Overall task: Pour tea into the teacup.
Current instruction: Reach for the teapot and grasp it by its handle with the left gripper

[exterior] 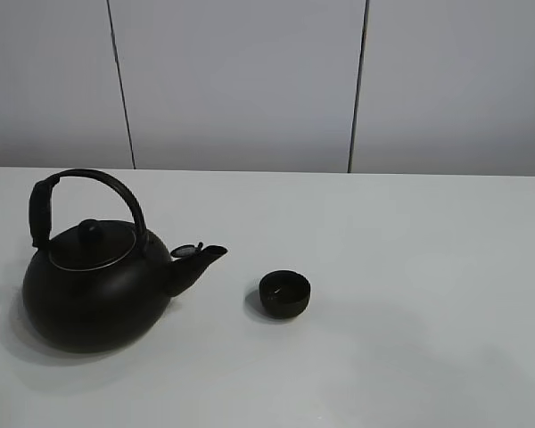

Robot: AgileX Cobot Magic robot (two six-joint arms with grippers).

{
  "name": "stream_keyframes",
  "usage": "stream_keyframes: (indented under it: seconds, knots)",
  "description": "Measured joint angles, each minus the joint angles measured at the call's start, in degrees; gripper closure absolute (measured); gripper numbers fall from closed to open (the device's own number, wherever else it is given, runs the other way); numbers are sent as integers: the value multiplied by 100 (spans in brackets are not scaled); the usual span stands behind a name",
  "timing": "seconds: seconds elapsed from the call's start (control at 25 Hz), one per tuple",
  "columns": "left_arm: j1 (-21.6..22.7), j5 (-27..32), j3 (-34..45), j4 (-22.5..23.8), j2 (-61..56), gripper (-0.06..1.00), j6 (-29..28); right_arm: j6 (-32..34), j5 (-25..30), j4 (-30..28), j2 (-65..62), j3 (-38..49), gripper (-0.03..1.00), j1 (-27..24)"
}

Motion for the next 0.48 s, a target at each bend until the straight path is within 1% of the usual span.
stream_keyframes:
  seconds: [0.08,0.12,0.28,0.32,0.48]
  knots:
    - [0,-460,62,500,436,43,-316,0,0,0,0,0,47,0]
    - [0,-660,74,625,694,43,-368,0,0,0,0,0,47,0]
    - [173,-1537,81,756,1668,43,-273,0,0,0,0,0,47,0]
    - [226,-1786,81,760,1906,43,-186,0,0,0,0,0,47,0]
    - [269,-2237,81,683,2697,43,395,0,0,0,0,0,47,0]
